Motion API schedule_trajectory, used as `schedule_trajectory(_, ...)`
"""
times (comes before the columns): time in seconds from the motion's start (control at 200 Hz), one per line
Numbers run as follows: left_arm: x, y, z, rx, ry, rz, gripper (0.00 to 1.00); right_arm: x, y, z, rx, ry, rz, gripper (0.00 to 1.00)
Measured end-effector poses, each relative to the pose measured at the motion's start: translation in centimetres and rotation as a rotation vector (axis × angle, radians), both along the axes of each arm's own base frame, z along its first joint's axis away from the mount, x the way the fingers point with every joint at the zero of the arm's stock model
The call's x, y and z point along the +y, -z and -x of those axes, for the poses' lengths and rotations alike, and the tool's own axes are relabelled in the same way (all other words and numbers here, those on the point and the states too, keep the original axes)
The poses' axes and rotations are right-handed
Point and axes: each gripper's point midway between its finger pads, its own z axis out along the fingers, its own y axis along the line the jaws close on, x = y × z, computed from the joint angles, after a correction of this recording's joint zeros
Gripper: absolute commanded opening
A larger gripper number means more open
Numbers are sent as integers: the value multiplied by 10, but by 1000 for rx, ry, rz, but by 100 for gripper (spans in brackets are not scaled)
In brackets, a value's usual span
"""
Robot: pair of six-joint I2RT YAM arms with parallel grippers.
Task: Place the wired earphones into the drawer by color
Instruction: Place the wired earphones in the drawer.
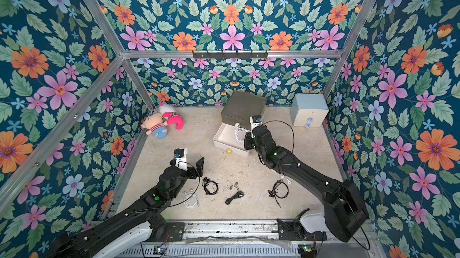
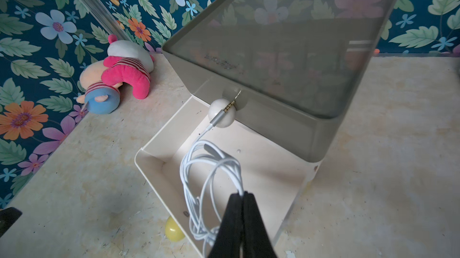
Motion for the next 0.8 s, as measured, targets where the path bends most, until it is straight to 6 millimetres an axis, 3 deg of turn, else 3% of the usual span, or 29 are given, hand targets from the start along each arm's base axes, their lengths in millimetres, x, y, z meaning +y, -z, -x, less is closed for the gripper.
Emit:
schedule_trajectory(0.35, 1, -2, 0, -7, -3, 5, 99, 24, 43, -16, 83, -44, 37, 0)
schedule_trajectory(0.59, 1, -3, 1, -11, -3, 8, 99, 29, 57, -17, 115, -64, 41, 0)
schedule_trajectory(0.64, 1, -3, 1, -11, -4, 8, 99, 30, 59, -16, 120, -70, 40, 9)
schedule_trajectory(0.7, 1, -3, 1, -11, -4, 8, 99, 31, 60, -16, 124, -69, 37, 31)
schedule_trajectory(0.8, 1, -6, 1, -13, -4, 10, 99, 32, 58, -17, 123, -67, 29, 44)
